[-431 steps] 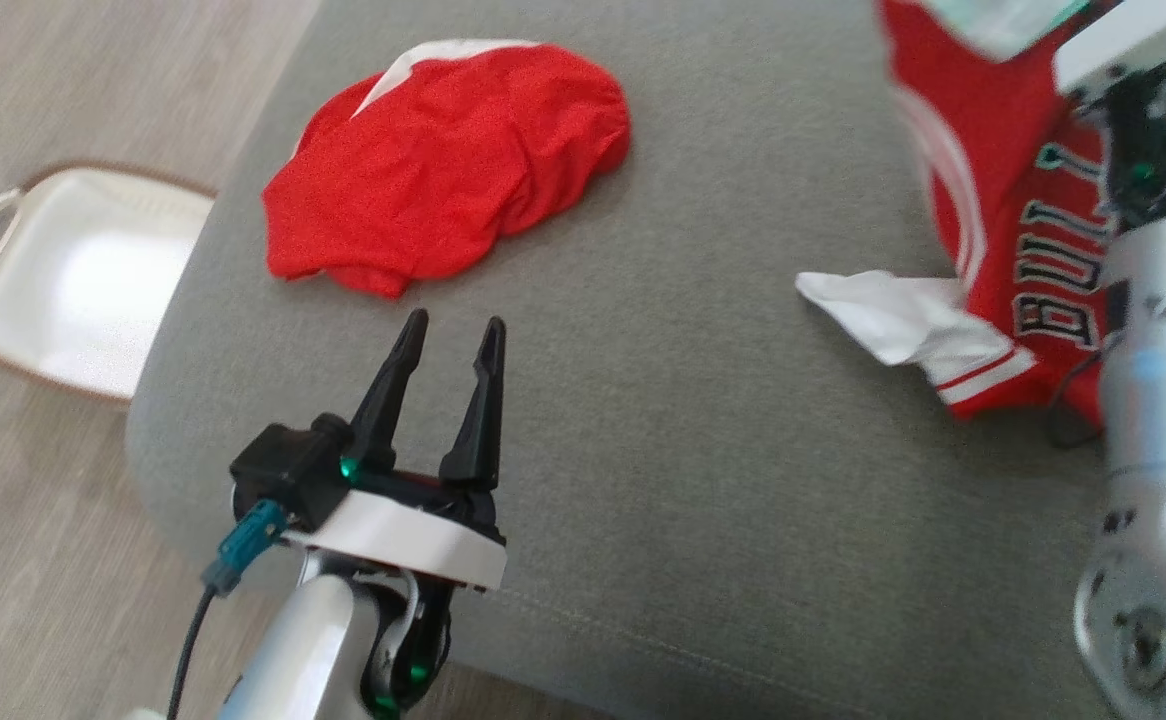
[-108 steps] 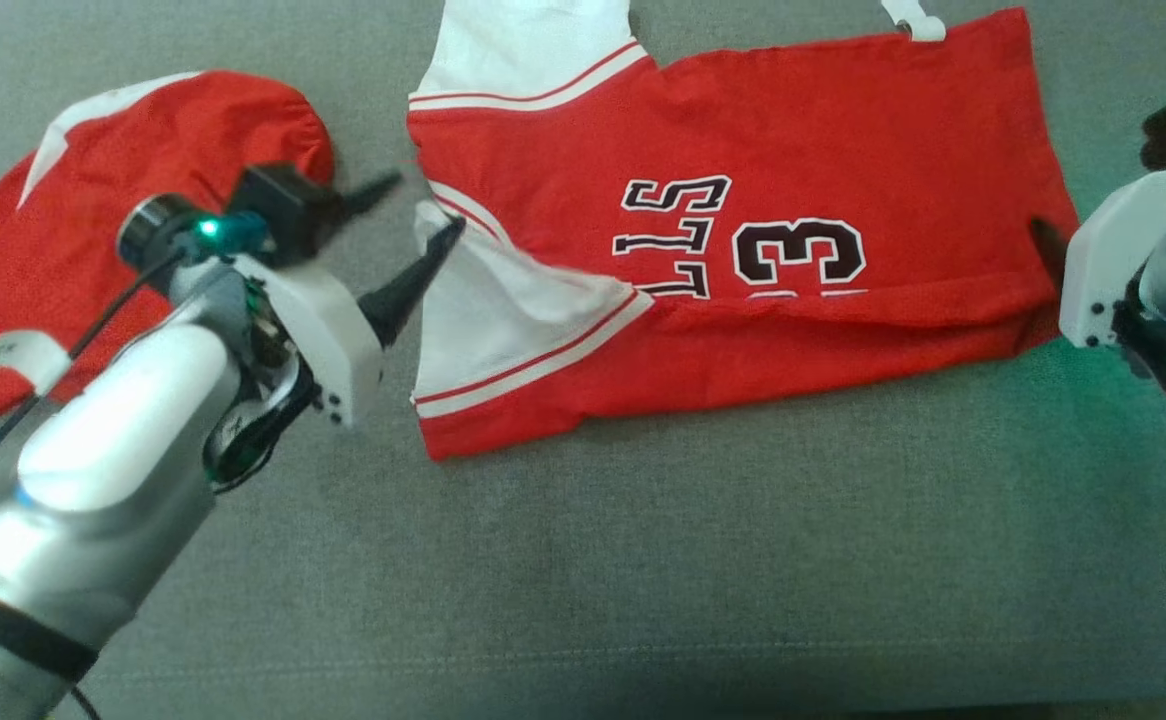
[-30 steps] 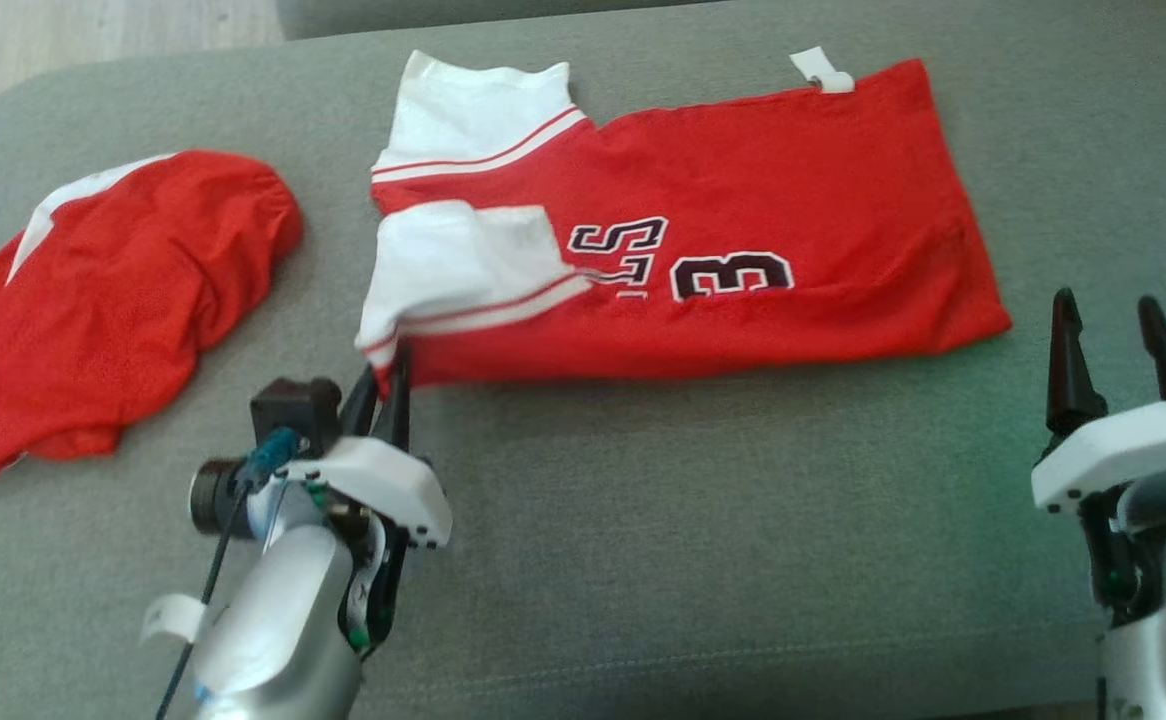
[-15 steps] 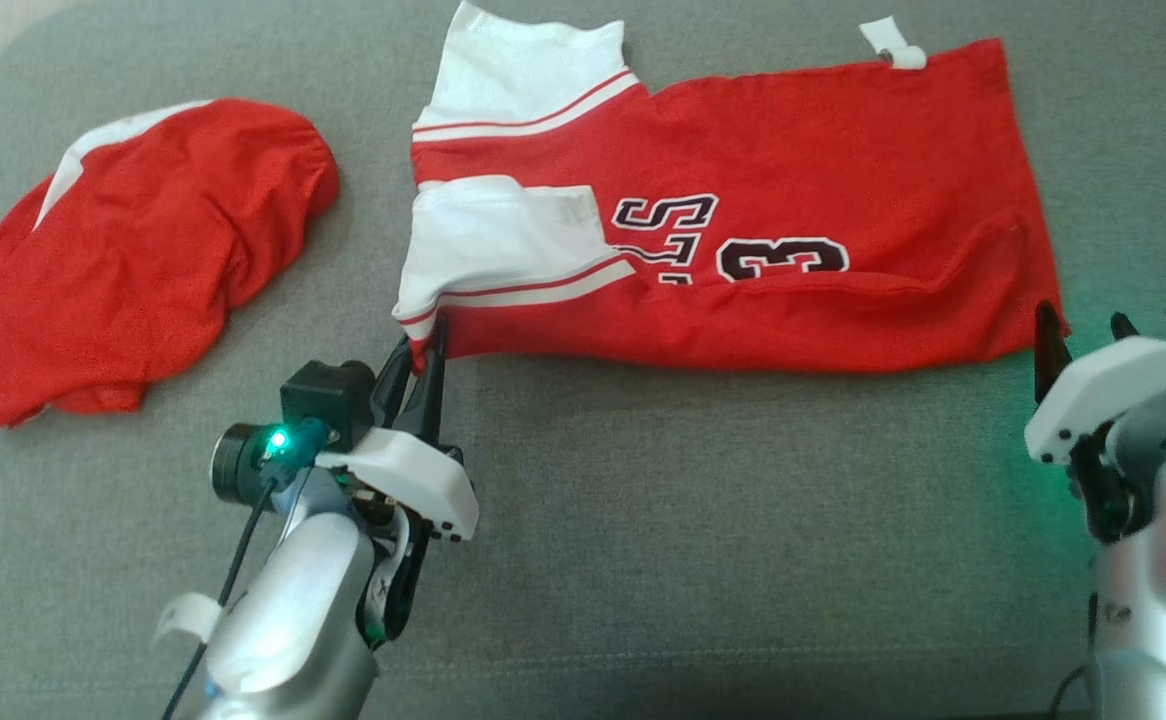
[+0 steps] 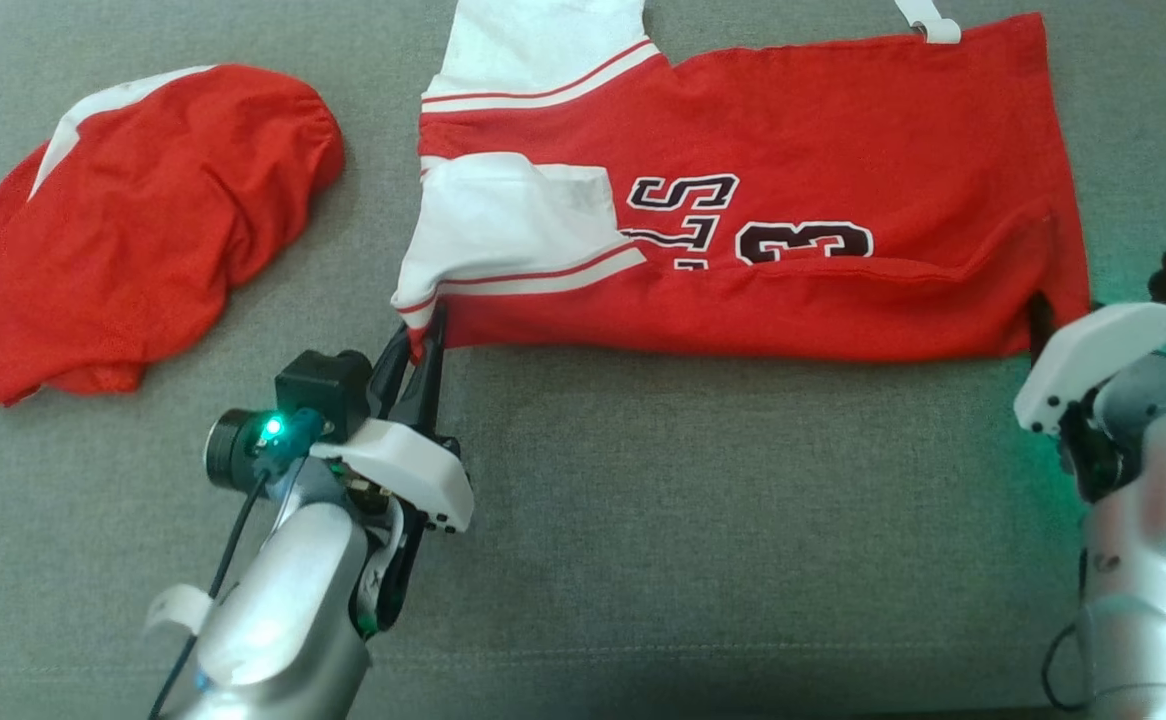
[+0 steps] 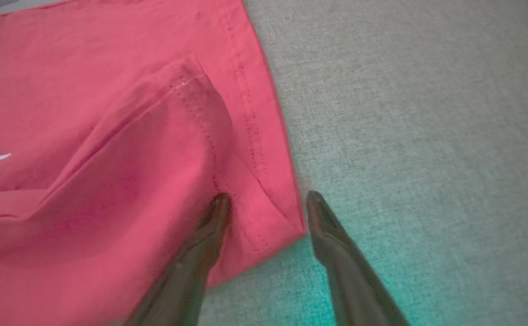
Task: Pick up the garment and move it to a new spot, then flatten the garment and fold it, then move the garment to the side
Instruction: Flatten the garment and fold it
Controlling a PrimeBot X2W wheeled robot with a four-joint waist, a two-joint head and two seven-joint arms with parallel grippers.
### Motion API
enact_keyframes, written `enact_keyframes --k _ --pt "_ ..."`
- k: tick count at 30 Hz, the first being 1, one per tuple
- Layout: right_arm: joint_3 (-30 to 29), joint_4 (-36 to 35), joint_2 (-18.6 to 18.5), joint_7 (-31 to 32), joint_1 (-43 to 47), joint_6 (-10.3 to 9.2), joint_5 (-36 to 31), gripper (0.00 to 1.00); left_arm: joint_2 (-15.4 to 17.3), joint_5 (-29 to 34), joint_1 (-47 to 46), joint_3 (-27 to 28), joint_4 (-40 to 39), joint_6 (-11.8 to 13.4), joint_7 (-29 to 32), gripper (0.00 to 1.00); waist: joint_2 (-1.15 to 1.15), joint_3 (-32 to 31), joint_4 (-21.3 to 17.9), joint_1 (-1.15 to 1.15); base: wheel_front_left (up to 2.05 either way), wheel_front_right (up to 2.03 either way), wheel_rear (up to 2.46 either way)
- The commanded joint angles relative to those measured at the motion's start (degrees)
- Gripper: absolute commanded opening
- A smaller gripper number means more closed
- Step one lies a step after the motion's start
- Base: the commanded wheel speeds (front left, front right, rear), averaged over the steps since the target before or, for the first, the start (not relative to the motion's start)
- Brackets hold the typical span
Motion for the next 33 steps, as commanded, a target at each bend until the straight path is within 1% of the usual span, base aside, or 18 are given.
enact_keyframes --k 1,8,15,21,25,29,33 --pt "1.5 -1.0 -0.2 0.1 -1.8 0.37 0.5 0.0 1.5 0.1 -2.6 2.0 -2.0 0.3 -0.1 0.0 0.0 0.0 -0.1 0.0 0.0 0.0 0.0" --pt "2.5 0.3 -0.2 0.2 -1.6 0.37 1.3 0.0 2.7 -0.2 -2.5 2.5 -1.3 0.8 0.0 0.0 0.0 -1.3 -0.6 0.0 0.0 0.0 0.0" --pt "3.3 -2.3 -0.7 2.0 2.0 0.37 2.8 0.0 3.6 -0.6 -0.6 2.2 -0.4 1.1 0.3 0.0 0.0 -5.0 -1.1 0.0 0.0 0.0 0.0" --pt "5.4 -7.4 -3.0 6.6 8.6 0.37 5.7 0.0 4.9 -1.1 3.8 1.1 -0.3 1.1 1.8 0.0 0.0 -10.3 -1.5 0.0 0.0 0.0 0.0" --pt "6.4 -11.8 -4.0 10.5 13.1 0.37 7.9 0.0 6.0 -1.2 7.0 -0.2 -1.4 0.9 4.2 0.0 0.0 -12.8 -1.7 0.0 0.0 0.0 0.0" --pt "7.2 -16.9 -4.7 14.5 18.1 0.37 9.9 0.0 6.7 -1.8 10.2 -2.0 -3.4 0.1 7.6 0.0 0.0 -14.3 -1.9 0.0 0.0 0.0 0.0" --pt "6.6 -21.5 -4.5 16.4 21.7 0.37 11.0 0.0 6.9 -2.0 12.0 -2.8 -5.0 0.3 9.0 0.0 0.0 -14.5 -2.3 0.0 0.0 0.0 0.0"
